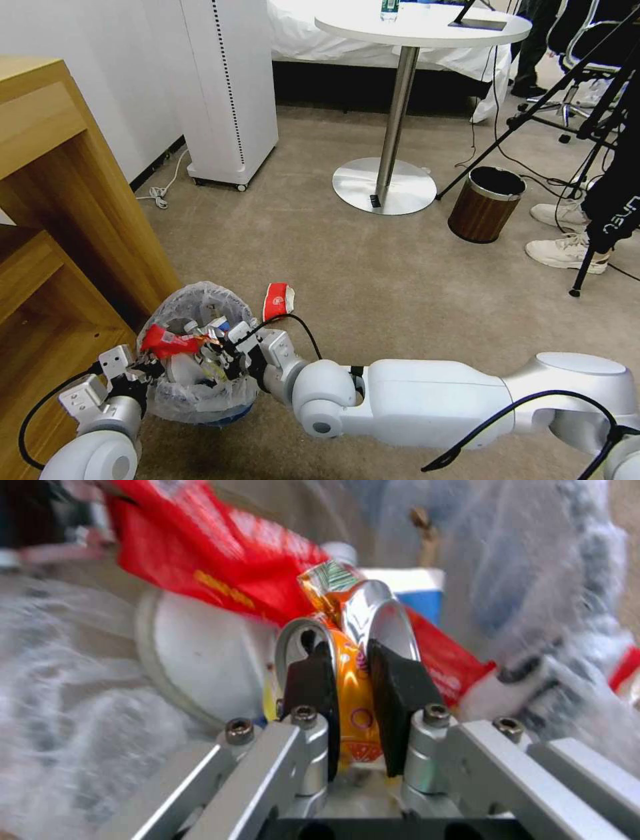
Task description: Pick up the trash bin and place the garbage on the floor into it.
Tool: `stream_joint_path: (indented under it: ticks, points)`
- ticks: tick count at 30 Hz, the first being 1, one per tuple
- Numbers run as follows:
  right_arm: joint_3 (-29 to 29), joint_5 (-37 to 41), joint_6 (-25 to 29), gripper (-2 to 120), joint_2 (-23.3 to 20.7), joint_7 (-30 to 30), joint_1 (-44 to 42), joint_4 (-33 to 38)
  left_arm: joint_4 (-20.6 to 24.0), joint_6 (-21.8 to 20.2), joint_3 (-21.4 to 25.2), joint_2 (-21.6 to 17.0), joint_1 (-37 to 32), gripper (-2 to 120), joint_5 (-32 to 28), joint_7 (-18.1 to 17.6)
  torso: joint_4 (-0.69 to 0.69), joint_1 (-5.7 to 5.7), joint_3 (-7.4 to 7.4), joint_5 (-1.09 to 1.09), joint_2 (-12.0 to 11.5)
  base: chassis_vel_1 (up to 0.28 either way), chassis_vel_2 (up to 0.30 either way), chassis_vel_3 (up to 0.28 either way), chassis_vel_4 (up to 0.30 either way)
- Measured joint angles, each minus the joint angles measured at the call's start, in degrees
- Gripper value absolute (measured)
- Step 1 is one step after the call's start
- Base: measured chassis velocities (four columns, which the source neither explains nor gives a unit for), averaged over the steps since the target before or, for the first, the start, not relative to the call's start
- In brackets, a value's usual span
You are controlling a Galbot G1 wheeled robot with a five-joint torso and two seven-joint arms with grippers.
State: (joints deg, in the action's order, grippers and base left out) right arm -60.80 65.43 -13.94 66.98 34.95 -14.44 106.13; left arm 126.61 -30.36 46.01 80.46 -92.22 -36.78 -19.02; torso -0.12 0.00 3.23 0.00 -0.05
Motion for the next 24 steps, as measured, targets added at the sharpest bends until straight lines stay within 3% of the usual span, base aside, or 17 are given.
stream_joint_path:
  ticks: [8,12,15,24]
  points:
    - [1.62,-0.52,-0.43,17,-0.33,0.40,-0.79,-0.25,-0.73,0.58,-0.26,0.26,-0.31,0,0.57,0.31,0.00,0.00,0.00,0.00,0.00,0.000,0.000,0.000,0.000]
    - [1.95,-1.78,1.11,30,-1.13,-0.52,-0.80,0.15,-0.80,0.63,-0.37,0.29,-0.13,0,0.62,0.34,0.00,0.00,0.00,0.00,0.00,0.000,0.000,0.000,0.000]
    - [2.25,-2.44,1.95,48,-2.13,-1.32,-0.66,0.98,-0.82,0.63,-0.56,0.40,0.15,0,0.62,0.35,0.00,0.00,0.00,0.01,0.00,0.000,0.000,0.000,0.000]
    - [2.25,-5.41,4.53,75,-2.21,-3.81,-0.63,0.79,-0.73,0.62,-0.61,0.70,-0.08,0,0.70,0.38,0.00,0.00,0.00,0.00,0.00,0.000,0.000,0.000,0.000]
